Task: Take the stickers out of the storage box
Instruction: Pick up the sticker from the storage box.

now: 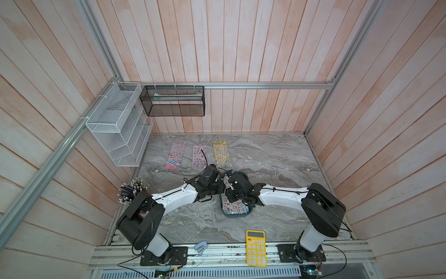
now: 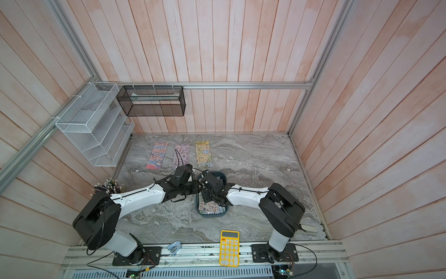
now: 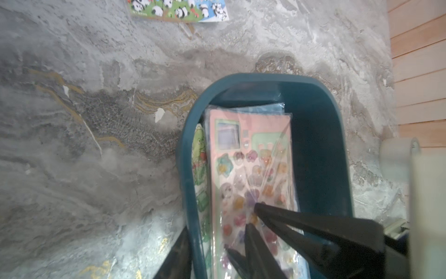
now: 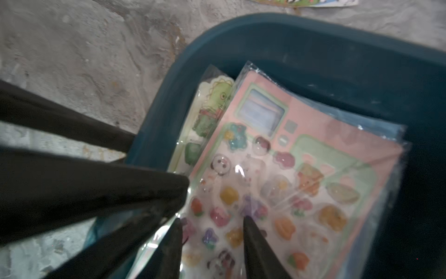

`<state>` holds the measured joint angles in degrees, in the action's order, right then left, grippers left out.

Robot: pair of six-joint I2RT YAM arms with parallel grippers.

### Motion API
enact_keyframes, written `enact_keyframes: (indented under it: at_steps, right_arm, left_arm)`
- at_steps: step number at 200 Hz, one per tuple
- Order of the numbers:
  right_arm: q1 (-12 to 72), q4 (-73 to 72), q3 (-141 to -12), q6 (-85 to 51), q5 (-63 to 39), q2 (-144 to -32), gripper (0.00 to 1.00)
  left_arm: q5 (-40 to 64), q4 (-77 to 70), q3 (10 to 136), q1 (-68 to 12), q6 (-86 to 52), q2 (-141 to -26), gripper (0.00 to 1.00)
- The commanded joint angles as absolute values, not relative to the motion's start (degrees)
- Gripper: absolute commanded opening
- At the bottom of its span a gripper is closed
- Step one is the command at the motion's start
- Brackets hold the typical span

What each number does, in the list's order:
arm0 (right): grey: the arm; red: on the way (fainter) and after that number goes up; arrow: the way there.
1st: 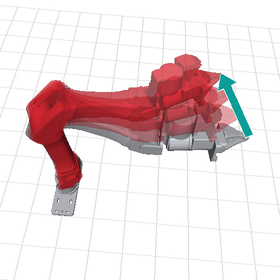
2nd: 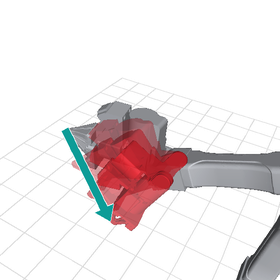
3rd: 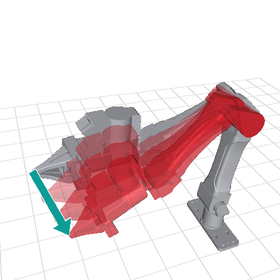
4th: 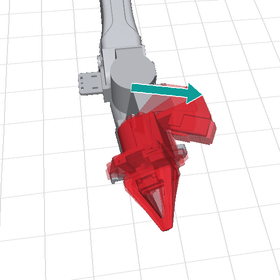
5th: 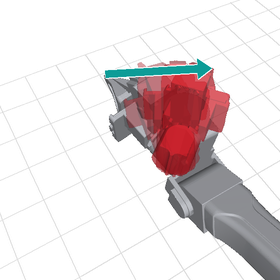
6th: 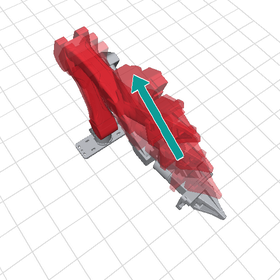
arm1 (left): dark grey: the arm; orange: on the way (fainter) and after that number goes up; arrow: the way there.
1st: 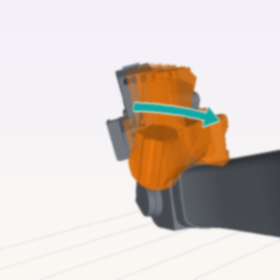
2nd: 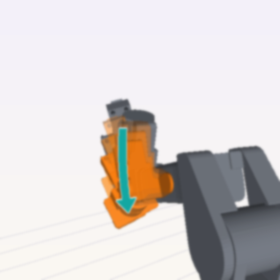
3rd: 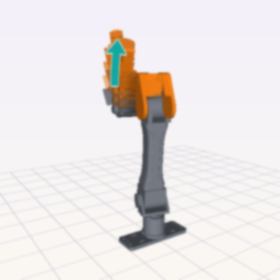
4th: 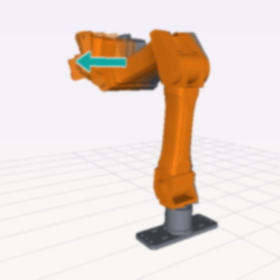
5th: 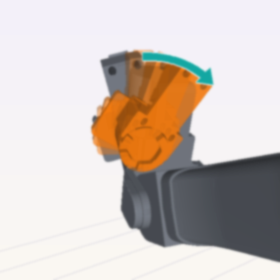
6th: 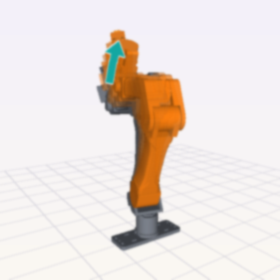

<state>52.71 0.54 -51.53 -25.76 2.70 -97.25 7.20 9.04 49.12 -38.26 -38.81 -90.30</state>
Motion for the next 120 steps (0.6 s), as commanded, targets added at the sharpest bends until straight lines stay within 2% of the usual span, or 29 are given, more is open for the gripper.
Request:
enact_keyframes:
  at_steps: [1,22,40,100,104,120]
  right_arm:
    - [51.0,-6.1,-46.4,-28.2,-8.0,-97.0,0.39]
    - [49.1,-9.5,-43.1,-28.2,-12.5,-95.2,0.37]
    - [49.0,-8.1,-42.5,-26.5,-11.9,-93.2,0.37]
    - [48.9,5.3,-47.0,-25.7,1.1,-83.9,0.37]
    - [48.8,6.3,-47.4,-25.7,1.8,-83.8,0.33]
    - [48.7,9.3,-48.6,-26.2,4.1,-84.1,0.32]
  left_arm:
    - [7.9,10.0,52.9,-38.5,-38.2,-92.1,0.40]
    - [7.3,10.7,54.9,-38.4,-37.6,-93.3,0.44]
    - [6.5,12.7,56.9,-38.5,-37.5,-95.0,0.43]
    - [5.4,14.1,57.1,-38.4,-38.6,-96.4,0.37]
    - [5.3,14.0,57.0,-38.4,-38.7,-96.3,0.36]
    - [5.2,13.9,56.9,-38.5,-38.8,-96.4,0.34]
